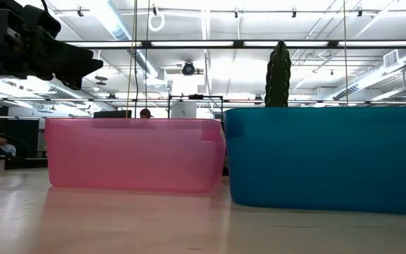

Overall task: Pick & Place hat
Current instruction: Put the bottom black cap into the blue bin

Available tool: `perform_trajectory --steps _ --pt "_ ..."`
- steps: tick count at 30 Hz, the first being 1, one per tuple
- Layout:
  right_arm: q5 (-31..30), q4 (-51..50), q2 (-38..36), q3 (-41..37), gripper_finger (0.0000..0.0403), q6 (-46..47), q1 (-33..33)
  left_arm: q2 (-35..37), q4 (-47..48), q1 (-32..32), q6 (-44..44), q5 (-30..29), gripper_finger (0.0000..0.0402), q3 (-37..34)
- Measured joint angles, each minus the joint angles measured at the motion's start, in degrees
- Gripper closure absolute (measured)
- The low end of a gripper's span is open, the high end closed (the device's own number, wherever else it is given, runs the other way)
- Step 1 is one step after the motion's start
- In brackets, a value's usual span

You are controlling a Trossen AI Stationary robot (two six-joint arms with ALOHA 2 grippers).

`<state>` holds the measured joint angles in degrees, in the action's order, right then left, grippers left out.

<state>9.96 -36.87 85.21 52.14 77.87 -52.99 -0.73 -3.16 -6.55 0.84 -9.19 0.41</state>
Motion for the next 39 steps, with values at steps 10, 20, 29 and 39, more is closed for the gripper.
perform_trajectory --steps 10,20,29,39 --pt "-0.06 6.52 0.00 -5.38 0.0209 2.72 -1.50 0.00 0.00 -0.02 0.02 0.00 0.0229 0.00" --pt "0.85 12.11 0.00 -7.48 0.0319 4.20 -1.86 0.00 0.00 -0.02 0.00 0.00 0.0229 0.02" --pt "2.52 14.67 -0.12 -4.98 0.0394 3.17 -1.80 0.00 0.00 0.00 0.00 0.00 0.0229 0.00" --pt "-3.32 6.47 -2.88 8.10 0.0397 -9.15 -0.83 0.00 -0.01 0.00 0.01 0.00 0.0229 0.01"
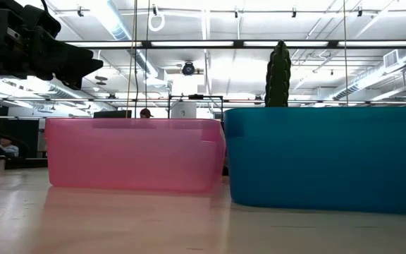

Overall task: Pick & Place hat
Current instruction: Put the bottom black cap into the blue bin

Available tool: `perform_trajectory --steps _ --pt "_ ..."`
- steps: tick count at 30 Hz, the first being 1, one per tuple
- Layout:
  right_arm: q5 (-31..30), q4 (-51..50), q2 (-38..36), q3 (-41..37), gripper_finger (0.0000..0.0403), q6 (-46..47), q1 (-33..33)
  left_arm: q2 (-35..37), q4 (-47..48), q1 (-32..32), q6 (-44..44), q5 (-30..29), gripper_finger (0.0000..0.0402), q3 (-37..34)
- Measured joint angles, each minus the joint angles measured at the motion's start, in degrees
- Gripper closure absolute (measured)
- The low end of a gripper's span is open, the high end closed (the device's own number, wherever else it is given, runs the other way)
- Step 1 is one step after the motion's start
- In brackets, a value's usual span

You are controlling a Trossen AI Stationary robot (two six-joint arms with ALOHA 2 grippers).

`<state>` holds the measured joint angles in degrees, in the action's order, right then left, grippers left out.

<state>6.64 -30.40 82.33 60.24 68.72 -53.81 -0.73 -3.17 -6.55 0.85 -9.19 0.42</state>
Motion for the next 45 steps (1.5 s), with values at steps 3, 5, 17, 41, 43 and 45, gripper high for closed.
perform_trajectory --steps 3,5,17,41,43,45 --pt "-4.03 -7.06 0.02 5.02 0.0398 -3.86 1.06 0.00 0.01 -0.02 -0.01 0.00 0.0229 0.01" --pt "-5.86 -11.38 0.02 7.93 0.0398 -6.02 2.21 0.00 0.01 -0.02 -0.01 0.00 0.0229 -0.01" --pt "-11.23 -18.61 0.04 15.64 0.0399 -31.80 15.58 0.00 0.01 0.00 -0.01 0.00 0.0229 0.01" --pt "-2.32 -10.64 5.23 5.03 0.0399 -49.94 35.33 0.00 0.01 -0.02 0.01 0.00 0.0229 0.00" --pt "-1.05 -10.53 6.82 4.72 0.0399 -49.91 35.82 0.00 0.01 -0.01 -0.01 0.00 0.0229 -0.01" --pt "-0.07 -10.70 8.44 4.64 0.0399 -49.98 36.15 0.00 0.01 0.00 0.01 0.00 0.0229 -0.01"
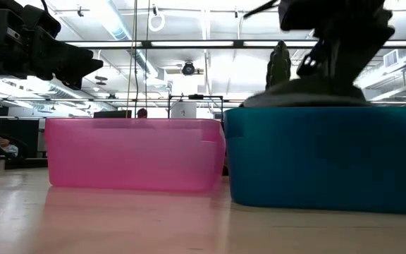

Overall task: Pick & Place hat
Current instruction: Put the bottom black cap into the blue bin

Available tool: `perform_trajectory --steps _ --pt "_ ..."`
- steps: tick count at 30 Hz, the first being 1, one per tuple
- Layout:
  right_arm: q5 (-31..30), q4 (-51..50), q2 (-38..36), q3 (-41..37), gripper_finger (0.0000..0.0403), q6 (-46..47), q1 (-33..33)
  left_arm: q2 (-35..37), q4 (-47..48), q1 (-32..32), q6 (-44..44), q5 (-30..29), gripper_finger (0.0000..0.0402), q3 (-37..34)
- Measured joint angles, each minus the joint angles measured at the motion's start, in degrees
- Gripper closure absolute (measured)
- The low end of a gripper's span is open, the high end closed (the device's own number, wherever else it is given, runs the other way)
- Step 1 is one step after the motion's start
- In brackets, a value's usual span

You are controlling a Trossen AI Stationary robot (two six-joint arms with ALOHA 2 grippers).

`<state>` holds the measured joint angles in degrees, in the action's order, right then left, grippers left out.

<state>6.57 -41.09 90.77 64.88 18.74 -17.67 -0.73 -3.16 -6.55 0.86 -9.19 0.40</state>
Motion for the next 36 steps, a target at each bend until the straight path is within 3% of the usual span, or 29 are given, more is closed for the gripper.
perform_trajectory --steps 16,36 --pt "2.10 3.74 7.31 0.00 0.0389 0.29 1.00 0.00 0.00 0.00 -0.02 0.00 0.0229 0.02" --pt "3.59 4.19 7.08 0.00 0.0265 2.51 1.77 0.00 0.00 -0.02 -0.02 0.00 0.0229 0.02"
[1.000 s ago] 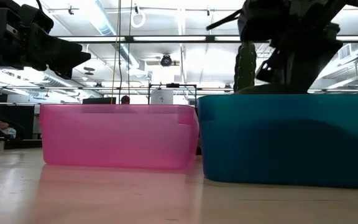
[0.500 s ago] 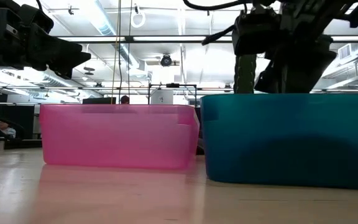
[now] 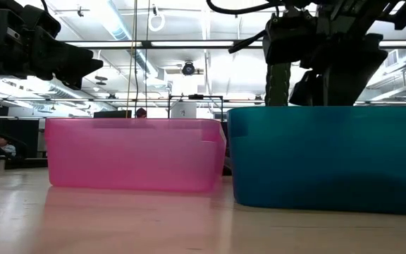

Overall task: Pick & Place hat
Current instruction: Put the bottom black cap into the blue bin, then put the right black cap into the blue bin

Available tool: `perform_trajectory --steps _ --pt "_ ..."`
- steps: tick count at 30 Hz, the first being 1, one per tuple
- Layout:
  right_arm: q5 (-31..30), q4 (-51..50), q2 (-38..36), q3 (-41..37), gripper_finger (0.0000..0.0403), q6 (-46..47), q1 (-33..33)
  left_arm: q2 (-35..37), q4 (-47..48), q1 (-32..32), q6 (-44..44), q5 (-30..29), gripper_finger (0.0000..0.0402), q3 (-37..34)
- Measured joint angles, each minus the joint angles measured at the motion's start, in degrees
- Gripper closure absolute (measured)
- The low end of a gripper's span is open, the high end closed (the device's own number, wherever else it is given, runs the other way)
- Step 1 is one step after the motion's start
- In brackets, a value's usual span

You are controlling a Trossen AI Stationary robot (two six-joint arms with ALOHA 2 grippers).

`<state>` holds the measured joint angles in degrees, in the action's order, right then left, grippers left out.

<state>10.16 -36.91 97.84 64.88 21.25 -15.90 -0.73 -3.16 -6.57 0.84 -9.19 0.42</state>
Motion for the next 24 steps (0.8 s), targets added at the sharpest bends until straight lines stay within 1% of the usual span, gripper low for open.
perform_trajectory --steps 6,10,17,19,24 --pt "4.78 -1.89 -1.68 0.00 0.0228 3.06 1.46 0.00 0.00 0.02 0.00 0.00 0.0229 0.00" --pt "4.80 -4.52 -4.68 0.00 0.0218 5.48 2.65 0.00 0.00 0.02 0.00 0.00 0.0229 0.00" --pt "3.80 -6.21 -12.19 0.02 0.0220 7.22 4.84 0.00 0.00 0.01 0.00 0.00 0.0229 0.00" --pt "3.14 -8.03 -14.69 0.02 0.0224 7.00 5.54 0.00 0.00 0.00 0.00 0.02 0.0229 0.00" --pt "-3.63 -14.48 -20.72 0.02 0.0233 3.01 6.81 0.00 0.00 0.00 0.00 0.00 0.0229 -0.01"
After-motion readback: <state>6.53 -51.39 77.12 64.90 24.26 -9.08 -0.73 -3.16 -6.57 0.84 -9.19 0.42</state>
